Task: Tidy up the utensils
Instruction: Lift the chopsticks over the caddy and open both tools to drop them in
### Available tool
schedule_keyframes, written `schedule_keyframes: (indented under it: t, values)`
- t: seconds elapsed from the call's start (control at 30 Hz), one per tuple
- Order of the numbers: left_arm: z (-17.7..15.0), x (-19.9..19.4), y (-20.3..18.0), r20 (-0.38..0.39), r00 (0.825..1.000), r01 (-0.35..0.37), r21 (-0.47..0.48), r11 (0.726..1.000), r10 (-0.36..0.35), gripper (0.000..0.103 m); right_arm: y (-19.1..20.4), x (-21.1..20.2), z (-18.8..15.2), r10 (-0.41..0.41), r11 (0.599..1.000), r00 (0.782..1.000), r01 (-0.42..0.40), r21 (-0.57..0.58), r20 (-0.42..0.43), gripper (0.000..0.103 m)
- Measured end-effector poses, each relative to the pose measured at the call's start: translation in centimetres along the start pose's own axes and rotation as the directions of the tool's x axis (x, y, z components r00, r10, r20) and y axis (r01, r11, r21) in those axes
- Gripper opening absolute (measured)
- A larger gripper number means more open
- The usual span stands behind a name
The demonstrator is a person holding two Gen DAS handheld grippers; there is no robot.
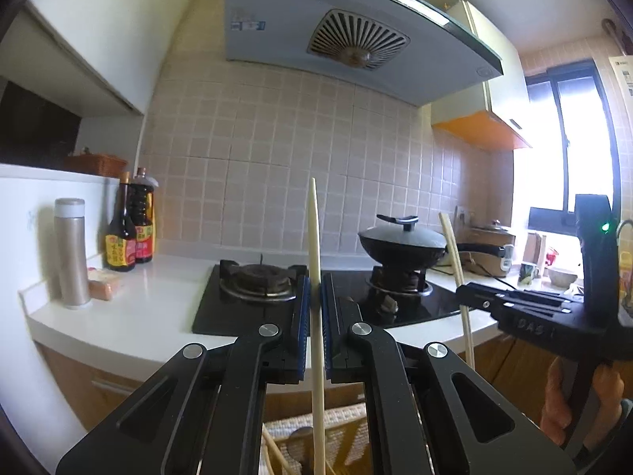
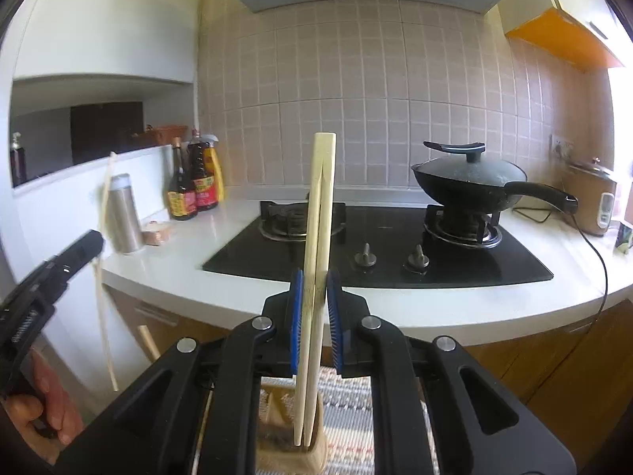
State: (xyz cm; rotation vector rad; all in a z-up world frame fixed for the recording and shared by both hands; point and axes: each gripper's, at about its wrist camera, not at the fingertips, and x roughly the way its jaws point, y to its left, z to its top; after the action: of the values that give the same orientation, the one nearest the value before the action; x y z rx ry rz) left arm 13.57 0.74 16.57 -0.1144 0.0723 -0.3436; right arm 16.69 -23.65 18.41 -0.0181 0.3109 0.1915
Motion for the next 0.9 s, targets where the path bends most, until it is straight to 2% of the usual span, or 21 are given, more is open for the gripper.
schedule_keyframes:
  t: [0.07,0.17,0.3,0.4,0.57,0.67,0.9]
  values:
    - [-1.1,0.7,0.5,-0.003,1.000,0.000,-0.018,1.000,0.000,0.004,0.2,1.1,-0.7,0.040,0.999,0.999,-0.040,0.006,0.008,0.010]
    - [-2.6,1.3,1.0,0.001,1.000,-0.014,-0.026,1.000,0.014,0.004,0.4,2.3,-1.7,0.055,0.998,0.998,-0.056,0.014,0.035,0.010]
    - [-3.6,2.1,1.4,-0.003,0.999,-0.037,-0.023,0.999,0.037,0.004,0.6,3.2,-2.8,0.026,1.000,0.997,-0.026,0.003,0.079,0.010]
    - [-4.1,2.5,1.6,0.010,0.998,-0.059,-0.025,0.998,0.059,0.004,0.0,3.8,-3.5,0.026,0.999,0.996,-0.029,0.031,0.080,0.011]
    - [-3.3,2.2,2.4,0.040,0.999,-0.031,-0.083,0.996,0.035,0.004,-0.8,4.3,-4.3,0.022,0.999,0.998,-0.024,0.040,0.057,0.011]
    - [-3.0,2.3,2.8,0.048,0.998,-0.045,-0.084,0.995,0.049,0.004,-0.6,4.3,-4.7,0.016,0.999,0.998,-0.018,0.027,0.060,0.011]
    - [-5.1,3.1,3.0,0.028,0.995,-0.092,-0.069,0.993,0.094,0.004,-0.1,4.2,-5.8,0.034,0.999,0.997,-0.036,0.020,0.068,0.011]
